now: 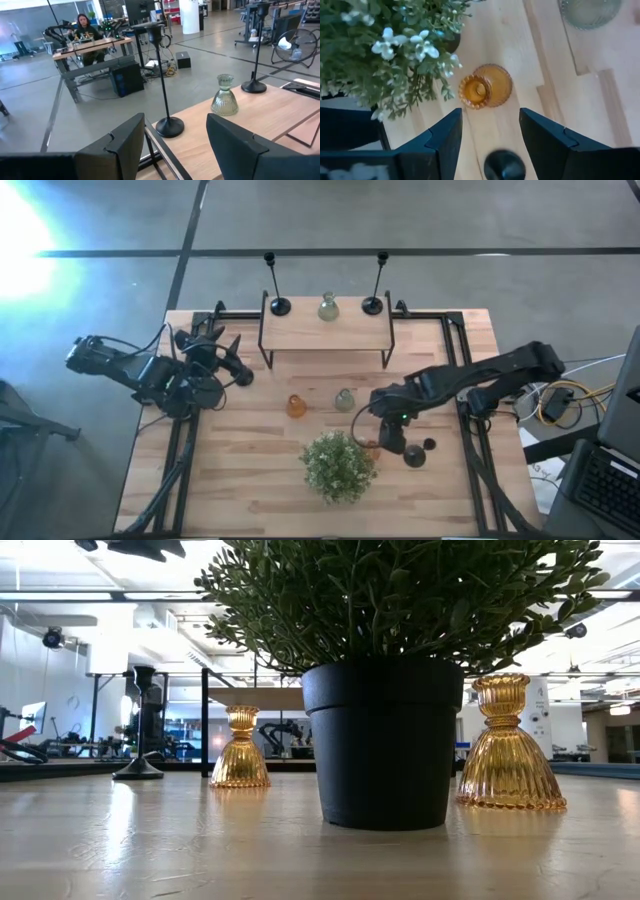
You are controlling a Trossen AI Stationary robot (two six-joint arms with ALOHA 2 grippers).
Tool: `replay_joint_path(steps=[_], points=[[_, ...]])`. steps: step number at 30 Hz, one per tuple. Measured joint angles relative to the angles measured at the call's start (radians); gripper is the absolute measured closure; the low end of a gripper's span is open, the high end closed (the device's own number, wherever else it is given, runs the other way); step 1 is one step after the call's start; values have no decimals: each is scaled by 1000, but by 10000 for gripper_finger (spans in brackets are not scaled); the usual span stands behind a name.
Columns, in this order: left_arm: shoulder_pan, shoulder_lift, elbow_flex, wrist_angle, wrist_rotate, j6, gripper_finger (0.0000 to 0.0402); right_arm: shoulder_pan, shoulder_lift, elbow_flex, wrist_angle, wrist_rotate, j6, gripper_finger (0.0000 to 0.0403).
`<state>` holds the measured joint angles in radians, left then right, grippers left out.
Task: Pick & Place candle stick holders
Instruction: Put the right orange glass candle holder on the shelf
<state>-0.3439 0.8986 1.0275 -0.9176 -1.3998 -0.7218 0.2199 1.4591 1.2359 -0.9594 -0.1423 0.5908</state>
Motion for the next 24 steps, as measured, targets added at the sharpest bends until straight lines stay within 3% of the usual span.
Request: replay_joint_path(steps=[24], points=[[2,-16,0,0,12,33,183,0,0,-244,316,-76,59,216]])
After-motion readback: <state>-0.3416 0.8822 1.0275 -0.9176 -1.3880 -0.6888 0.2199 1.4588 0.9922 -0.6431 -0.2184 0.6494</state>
